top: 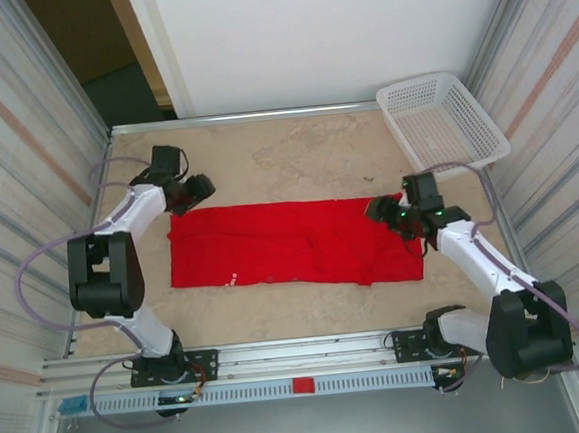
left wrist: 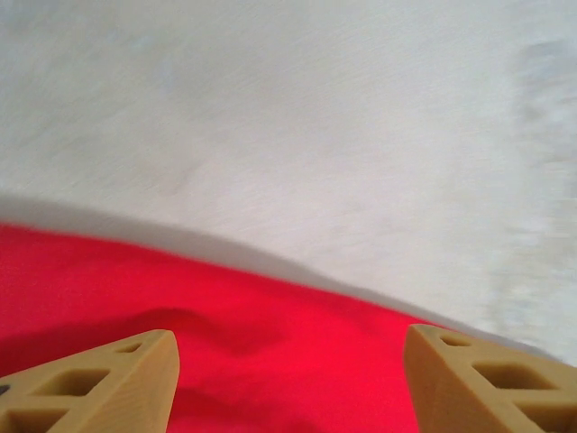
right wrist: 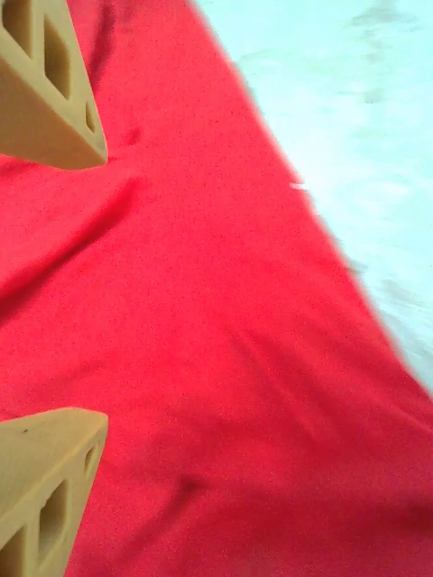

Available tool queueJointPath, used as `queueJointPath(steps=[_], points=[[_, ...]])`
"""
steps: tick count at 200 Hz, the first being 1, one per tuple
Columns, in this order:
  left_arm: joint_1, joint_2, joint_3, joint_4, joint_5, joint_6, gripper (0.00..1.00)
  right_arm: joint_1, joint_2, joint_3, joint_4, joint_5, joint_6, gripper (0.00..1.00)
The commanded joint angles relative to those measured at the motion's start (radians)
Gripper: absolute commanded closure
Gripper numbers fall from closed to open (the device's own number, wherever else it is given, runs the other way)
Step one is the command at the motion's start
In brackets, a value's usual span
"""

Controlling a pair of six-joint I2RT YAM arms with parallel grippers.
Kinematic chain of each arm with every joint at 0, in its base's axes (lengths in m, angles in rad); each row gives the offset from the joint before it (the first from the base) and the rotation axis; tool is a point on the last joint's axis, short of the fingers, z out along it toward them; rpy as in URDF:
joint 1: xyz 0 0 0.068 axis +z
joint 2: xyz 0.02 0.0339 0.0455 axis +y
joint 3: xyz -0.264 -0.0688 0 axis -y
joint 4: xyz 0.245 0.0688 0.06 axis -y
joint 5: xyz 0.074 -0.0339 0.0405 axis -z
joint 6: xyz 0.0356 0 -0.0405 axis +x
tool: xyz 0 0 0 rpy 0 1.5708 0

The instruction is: Fold the inside-out t-shirt

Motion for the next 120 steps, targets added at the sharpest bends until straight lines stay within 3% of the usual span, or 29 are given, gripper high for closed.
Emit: queueJointPath(steps=[1, 50, 89, 120], points=[[-0.08, -0.088, 0.036, -0.022, 0.017, 0.02, 0.33, -0.131, 0.029, 0.03, -0.105, -0.017, -0.068, 0.2], [-0.35, -0.065, 0.006, 0.109, 0.078, -0.091, 0.32, -0.302, 0.203, 0.047, -0.033, -0.038, -0.098, 0.14], [-0.547, 0.083, 0.073, 0.24, 0.171, -0.123, 0.32, -0.319, 0.298, 0.04, 0.031, -0.103, -0.115, 0.14], [-0.635, 0.194, 0.116, 0.302, 0.202, -0.159, 0.32, -0.304, 0.325, 0.016, 0.063, -0.164, -0.116, 0.14]])
